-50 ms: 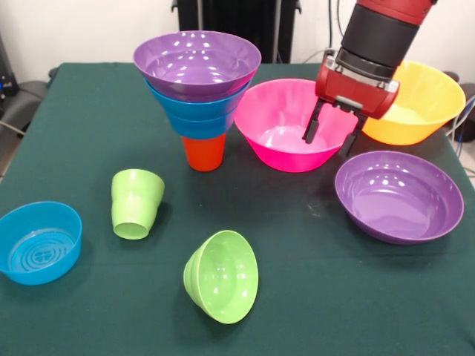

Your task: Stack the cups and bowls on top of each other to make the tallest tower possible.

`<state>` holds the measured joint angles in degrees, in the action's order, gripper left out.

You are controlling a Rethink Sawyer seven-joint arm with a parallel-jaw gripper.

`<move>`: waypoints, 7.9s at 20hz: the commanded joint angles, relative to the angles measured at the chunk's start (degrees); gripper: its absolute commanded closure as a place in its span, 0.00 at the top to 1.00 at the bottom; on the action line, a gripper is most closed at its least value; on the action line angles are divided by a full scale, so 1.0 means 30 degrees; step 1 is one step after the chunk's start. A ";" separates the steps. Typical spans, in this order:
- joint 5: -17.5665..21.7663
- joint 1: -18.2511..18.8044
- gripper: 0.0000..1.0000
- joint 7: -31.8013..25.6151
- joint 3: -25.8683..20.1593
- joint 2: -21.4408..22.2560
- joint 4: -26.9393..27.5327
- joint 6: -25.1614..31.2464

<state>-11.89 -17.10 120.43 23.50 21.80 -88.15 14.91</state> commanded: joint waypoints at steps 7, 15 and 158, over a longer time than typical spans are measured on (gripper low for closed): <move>-0.1132 -0.0269 1.00 0.3350 -0.2325 -0.0827 -0.1008 0.2167; -0.1520 -0.0316 0.00 0.3365 -0.2251 -0.0868 -0.0906 0.2611; -0.8833 0.1178 0.00 0.7222 -0.4220 0.5172 -0.2540 1.1253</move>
<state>-40.52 -15.66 128.47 13.85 34.17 -99.21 36.19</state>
